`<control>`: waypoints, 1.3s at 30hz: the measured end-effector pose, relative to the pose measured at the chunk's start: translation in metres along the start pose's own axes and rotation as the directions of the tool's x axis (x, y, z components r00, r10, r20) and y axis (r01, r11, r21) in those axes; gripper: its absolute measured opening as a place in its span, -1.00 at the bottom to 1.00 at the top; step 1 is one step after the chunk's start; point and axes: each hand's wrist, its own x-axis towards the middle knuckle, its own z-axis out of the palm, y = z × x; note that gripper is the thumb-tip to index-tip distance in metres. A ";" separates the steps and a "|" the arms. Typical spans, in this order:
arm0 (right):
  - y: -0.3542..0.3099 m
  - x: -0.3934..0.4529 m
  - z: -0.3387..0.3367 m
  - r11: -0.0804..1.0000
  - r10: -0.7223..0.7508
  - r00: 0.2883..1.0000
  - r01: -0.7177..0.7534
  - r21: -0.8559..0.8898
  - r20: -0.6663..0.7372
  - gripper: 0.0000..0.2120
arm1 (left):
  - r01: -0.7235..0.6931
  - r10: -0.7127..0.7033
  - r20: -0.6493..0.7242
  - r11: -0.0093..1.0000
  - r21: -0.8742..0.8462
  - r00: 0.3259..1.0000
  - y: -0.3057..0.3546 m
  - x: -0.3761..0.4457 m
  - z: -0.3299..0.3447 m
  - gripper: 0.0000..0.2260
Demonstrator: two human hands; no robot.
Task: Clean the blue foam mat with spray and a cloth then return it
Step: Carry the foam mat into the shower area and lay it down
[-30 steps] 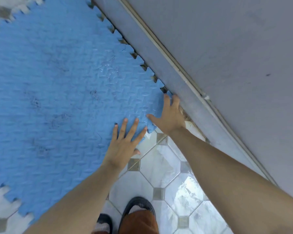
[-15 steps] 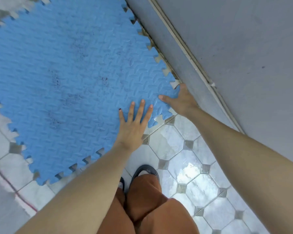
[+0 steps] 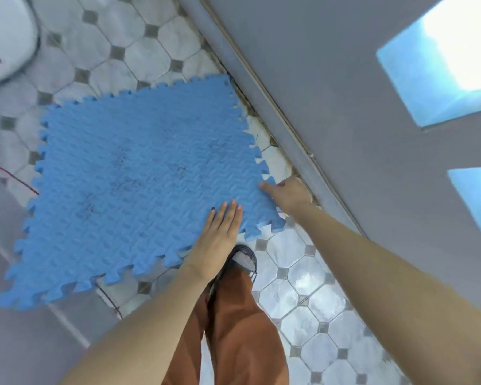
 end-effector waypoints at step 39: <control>0.188 -0.391 -0.085 0.937 0.343 0.936 -0.347 0.048 0.075 -0.52 | -0.729 0.728 0.592 0.606 -0.319 0.346 0.206 -0.103 -0.266 -0.30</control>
